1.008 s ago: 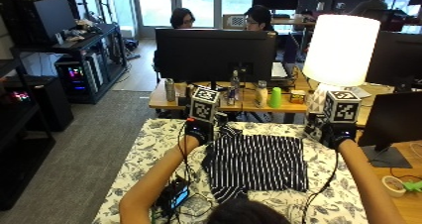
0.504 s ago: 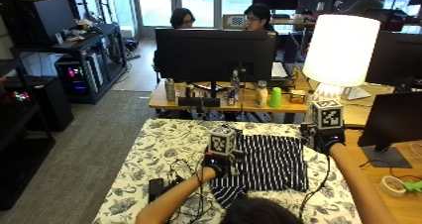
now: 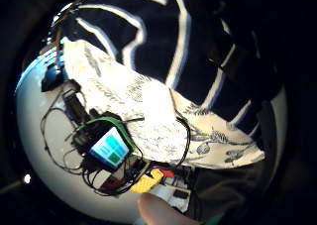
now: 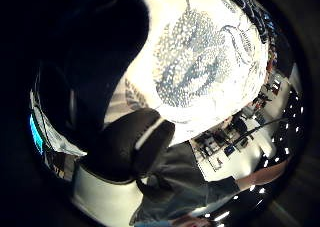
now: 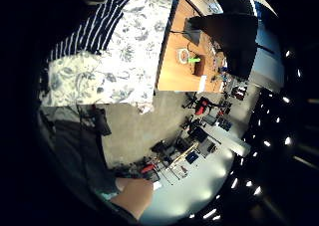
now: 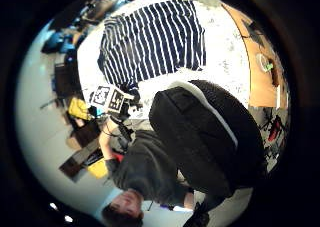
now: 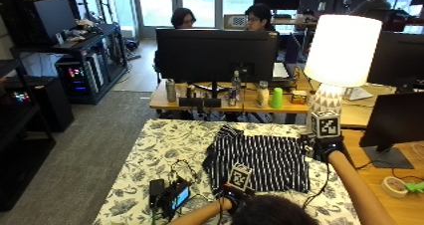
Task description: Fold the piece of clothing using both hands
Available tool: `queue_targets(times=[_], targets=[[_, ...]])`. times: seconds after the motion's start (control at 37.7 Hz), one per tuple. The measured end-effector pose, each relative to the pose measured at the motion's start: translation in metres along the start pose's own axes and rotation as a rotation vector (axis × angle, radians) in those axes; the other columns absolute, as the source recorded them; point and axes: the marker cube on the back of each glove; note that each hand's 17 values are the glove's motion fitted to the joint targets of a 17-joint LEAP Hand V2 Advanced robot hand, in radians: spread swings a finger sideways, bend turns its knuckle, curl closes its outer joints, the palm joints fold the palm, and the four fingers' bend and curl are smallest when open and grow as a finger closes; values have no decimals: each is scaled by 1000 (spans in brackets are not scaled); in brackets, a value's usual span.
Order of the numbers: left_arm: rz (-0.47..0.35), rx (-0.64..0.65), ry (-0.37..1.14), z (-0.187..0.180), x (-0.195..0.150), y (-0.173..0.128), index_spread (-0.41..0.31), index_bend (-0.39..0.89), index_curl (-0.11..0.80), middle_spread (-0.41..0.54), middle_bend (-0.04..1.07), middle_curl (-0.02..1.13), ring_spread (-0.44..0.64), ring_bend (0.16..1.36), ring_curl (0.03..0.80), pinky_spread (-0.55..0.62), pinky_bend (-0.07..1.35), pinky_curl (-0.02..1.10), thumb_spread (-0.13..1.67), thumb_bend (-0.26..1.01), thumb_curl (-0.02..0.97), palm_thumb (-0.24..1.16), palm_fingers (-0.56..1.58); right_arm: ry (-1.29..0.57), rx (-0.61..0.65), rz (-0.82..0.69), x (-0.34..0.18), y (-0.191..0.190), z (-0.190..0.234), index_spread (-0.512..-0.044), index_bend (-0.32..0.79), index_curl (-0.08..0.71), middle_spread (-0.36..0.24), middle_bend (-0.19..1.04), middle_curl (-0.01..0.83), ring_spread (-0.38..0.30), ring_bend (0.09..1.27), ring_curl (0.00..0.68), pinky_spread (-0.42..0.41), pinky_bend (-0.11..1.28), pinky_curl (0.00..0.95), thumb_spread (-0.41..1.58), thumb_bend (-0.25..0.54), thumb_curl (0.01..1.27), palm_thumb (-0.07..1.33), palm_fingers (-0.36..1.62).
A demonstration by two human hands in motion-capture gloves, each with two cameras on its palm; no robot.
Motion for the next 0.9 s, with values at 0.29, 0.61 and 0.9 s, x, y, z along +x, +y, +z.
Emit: queue_targets(times=[0.29,0.61,0.9], targets=[[12,170,-14,-10,-7,-20,195,113,135,213,207,293,202,800,311,27,866,377,1113,91,273,297,354,-42,-35,-46,-11,-25,32,-349,110,218,-28,193,338,70,408,302,211,524,346,1307,1,171,311,280],[9,260,-72,-38,-4,30,-31,128,187,-61,159,315,-104,696,310,-315,939,381,1252,242,357,639,803,4,-130,-75,-31,-83,109,-344,66,188,-21,192,345,59,492,327,204,583,360,1223,30,220,456,348],[-90,182,-21,-53,-25,48,-166,137,242,-200,170,356,-285,597,334,-443,845,367,1119,247,437,838,1040,62,-117,-54,-58,-66,152,-328,82,166,-44,206,362,-13,573,358,145,646,378,1082,66,290,692,460]])
